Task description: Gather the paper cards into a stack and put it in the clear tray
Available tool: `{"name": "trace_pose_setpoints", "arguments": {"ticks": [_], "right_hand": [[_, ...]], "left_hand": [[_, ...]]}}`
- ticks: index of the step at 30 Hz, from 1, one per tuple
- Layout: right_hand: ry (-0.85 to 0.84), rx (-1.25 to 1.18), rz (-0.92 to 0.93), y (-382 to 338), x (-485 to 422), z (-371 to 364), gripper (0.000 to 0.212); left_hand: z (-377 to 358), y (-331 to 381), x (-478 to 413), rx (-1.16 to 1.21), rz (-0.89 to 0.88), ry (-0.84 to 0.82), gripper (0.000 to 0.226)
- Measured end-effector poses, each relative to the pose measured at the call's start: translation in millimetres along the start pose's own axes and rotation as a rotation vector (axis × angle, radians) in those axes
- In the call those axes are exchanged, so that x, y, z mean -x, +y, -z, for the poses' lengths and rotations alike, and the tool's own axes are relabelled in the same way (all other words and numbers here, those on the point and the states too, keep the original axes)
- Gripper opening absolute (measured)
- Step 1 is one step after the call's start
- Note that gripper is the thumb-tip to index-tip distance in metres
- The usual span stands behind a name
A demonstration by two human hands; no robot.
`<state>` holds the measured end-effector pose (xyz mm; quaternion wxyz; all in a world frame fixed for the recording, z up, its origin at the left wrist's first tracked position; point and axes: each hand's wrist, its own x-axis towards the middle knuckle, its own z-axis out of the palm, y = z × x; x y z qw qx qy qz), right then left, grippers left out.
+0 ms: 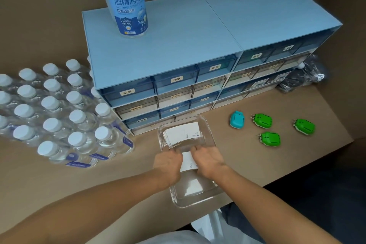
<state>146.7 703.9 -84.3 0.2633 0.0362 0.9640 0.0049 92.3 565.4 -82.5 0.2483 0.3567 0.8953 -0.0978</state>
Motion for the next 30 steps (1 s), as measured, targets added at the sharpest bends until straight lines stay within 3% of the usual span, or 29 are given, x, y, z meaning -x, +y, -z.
{"name": "trace_pose_setpoints", "arguments": {"ticks": [14,23,26,30], "right_hand": [[-0.045,-0.078,-0.006,-4.9,-4.0,-2.3,0.056],[-0.017,-0.098,0.001,-7.6,10.7,15.1,0.077],[-0.016,-0.055,0.026,-10.0,17.6,29.9,0.079],[-0.045,-0.04,0.026,-20.0,26.2,49.3,0.074]], "left_hand": [[-1.3,1.5,-3.2,-0.02,-0.008,-0.018,0.053],[7.2,-0.2,4.8,0.052,-0.027,0.02,0.08],[16.4,-4.0,16.1,0.139,-0.027,0.058,0.076],[24.5,-10.4,38.8,0.256,-0.067,0.154,0.054]]}}
